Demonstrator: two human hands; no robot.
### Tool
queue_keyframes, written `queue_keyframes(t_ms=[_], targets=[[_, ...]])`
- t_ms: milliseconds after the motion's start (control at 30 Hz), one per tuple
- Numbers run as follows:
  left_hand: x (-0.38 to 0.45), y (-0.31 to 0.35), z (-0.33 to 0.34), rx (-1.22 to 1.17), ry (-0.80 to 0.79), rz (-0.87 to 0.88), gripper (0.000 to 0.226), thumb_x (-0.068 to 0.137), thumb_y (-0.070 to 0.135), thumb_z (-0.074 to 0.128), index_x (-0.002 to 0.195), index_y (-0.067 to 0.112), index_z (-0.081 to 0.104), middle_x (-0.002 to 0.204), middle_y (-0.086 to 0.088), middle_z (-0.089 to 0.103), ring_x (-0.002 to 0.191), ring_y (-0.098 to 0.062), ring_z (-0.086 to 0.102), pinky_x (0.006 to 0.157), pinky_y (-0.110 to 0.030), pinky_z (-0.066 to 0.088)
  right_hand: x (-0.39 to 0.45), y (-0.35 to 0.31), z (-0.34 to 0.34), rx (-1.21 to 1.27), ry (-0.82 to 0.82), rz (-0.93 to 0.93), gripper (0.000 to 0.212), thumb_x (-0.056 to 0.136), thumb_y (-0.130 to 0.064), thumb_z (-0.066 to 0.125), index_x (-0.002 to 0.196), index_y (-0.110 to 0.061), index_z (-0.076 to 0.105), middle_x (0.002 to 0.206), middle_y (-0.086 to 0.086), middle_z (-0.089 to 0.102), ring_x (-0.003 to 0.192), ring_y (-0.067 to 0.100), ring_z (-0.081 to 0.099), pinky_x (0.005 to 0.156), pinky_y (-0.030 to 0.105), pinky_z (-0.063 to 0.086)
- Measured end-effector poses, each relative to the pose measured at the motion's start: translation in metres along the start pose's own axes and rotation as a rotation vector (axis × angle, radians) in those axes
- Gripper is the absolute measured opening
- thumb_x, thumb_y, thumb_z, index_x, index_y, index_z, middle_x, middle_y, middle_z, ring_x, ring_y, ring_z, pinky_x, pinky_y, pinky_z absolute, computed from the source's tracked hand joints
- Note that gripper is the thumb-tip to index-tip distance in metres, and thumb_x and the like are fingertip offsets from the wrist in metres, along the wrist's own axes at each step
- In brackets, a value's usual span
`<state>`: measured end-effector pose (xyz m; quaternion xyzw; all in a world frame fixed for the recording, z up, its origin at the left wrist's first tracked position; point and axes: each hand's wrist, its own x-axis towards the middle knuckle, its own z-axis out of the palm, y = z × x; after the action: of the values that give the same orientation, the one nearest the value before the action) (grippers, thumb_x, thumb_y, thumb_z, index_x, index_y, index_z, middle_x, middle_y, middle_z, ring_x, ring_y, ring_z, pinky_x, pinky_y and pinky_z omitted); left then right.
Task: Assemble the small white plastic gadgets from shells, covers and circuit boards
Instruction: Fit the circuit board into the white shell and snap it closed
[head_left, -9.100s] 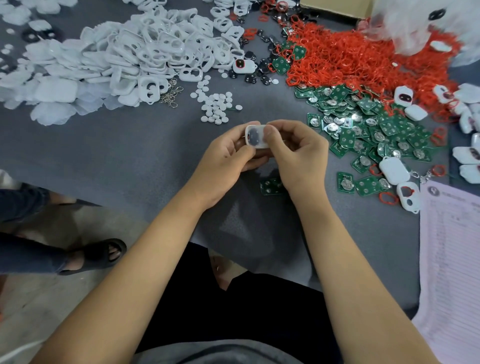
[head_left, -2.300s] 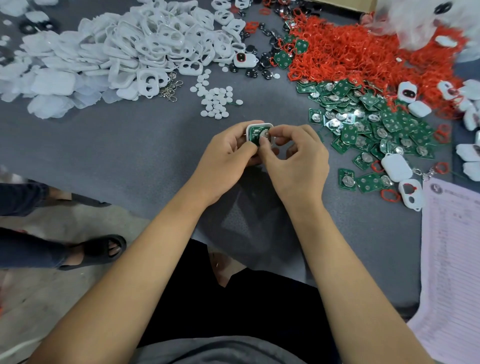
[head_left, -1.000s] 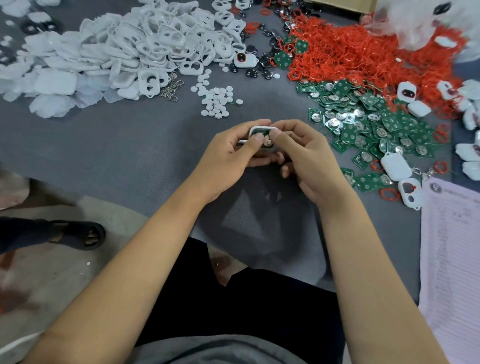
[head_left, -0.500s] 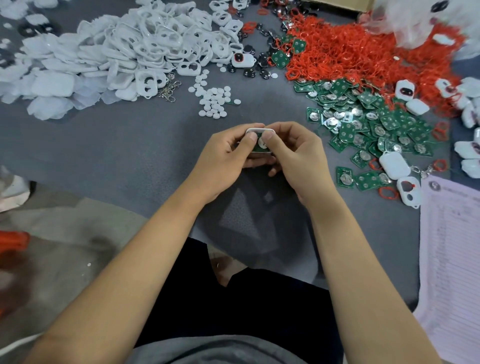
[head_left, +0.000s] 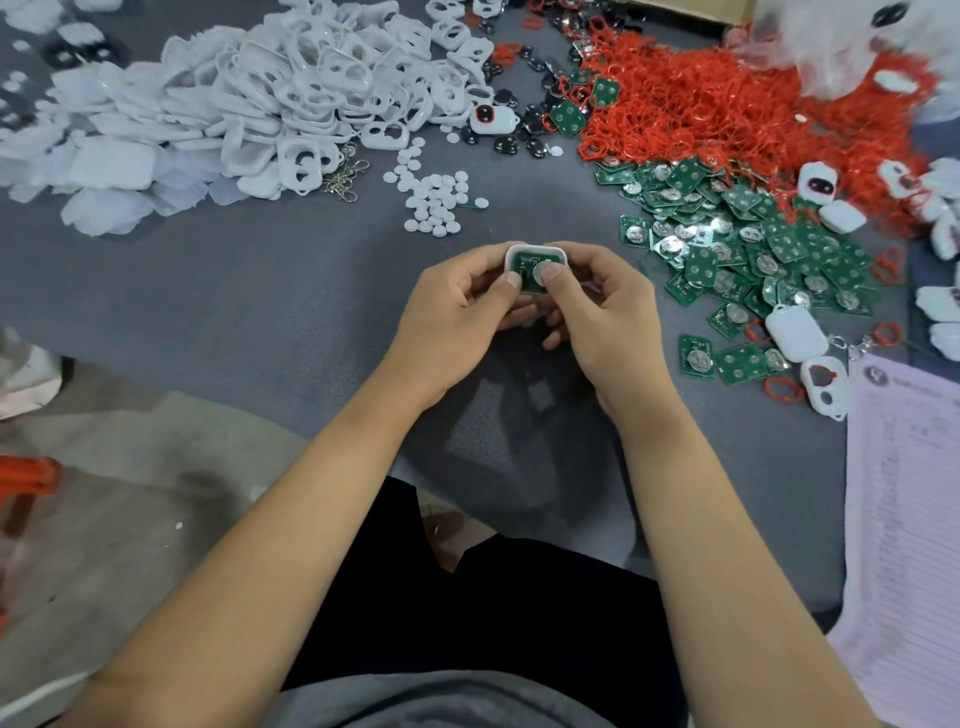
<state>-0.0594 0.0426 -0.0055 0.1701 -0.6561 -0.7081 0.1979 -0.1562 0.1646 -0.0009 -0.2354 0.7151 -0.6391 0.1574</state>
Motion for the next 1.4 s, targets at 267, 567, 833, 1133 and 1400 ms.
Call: queue_keyframes(t_ms=[267, 567, 833, 1133, 1400], targets=[[0.001, 0.001, 0.0, 0.1, -0.013, 0.052, 0.036, 0.105, 0.0, 0.053, 0.139, 0.006, 0.062, 0.112, -0.007, 0.078, 0.09, -0.024, 0.078, 0.068, -0.025, 0.058, 0.0, -0.003, -0.004, 0.067, 0.001, 0.04, 0.016, 0.098, -0.013, 0.069, 0.113, -0.01, 0.074, 0.092, 0.003, 0.077, 0.067, 0.01, 0.068, 0.055, 0.026, 0.055], [-0.001, 0.003, 0.001, 0.065, 0.034, 0.018, 0.029, 0.106, 0.004, 0.054, 0.133, 0.005, 0.066, 0.116, -0.006, 0.077, 0.102, -0.02, 0.077, 0.083, -0.028, 0.062, -0.001, -0.005, -0.001, 0.027, -0.021, 0.006, 0.019, 0.098, -0.01, 0.065, 0.115, -0.018, 0.071, 0.096, 0.006, 0.073, 0.076, 0.01, 0.068, 0.054, 0.027, 0.055], [-0.002, 0.004, 0.003, 0.027, 0.025, -0.012, 0.024, 0.106, 0.01, 0.058, 0.127, 0.007, 0.068, 0.111, -0.004, 0.079, 0.1, -0.019, 0.077, 0.081, -0.028, 0.062, -0.002, -0.005, -0.001, 0.011, -0.038, -0.017, 0.019, 0.099, -0.011, 0.063, 0.114, -0.02, 0.072, 0.095, 0.005, 0.075, 0.074, 0.012, 0.067, 0.054, 0.029, 0.055], [0.005, 0.003, 0.001, -0.202, 0.244, 0.018, 0.012, 0.104, 0.009, 0.056, 0.11, 0.009, 0.067, 0.091, -0.002, 0.078, 0.072, -0.015, 0.074, 0.058, -0.022, 0.054, -0.004, 0.002, 0.001, -0.267, 0.273, -0.181, 0.018, 0.104, -0.018, 0.057, 0.114, -0.014, 0.071, 0.087, -0.006, 0.063, 0.067, 0.002, 0.05, 0.065, 0.02, 0.043], [0.009, 0.002, -0.004, -0.296, 0.368, 0.032, 0.01, 0.101, 0.014, 0.058, 0.108, 0.009, 0.064, 0.082, 0.006, 0.072, 0.067, -0.007, 0.057, 0.061, -0.022, 0.046, -0.001, 0.005, 0.015, -0.947, 0.014, -0.281, 0.046, 0.098, -0.054, 0.058, 0.14, -0.036, 0.059, 0.122, -0.004, 0.055, 0.107, 0.014, 0.06, 0.07, 0.029, 0.037]])
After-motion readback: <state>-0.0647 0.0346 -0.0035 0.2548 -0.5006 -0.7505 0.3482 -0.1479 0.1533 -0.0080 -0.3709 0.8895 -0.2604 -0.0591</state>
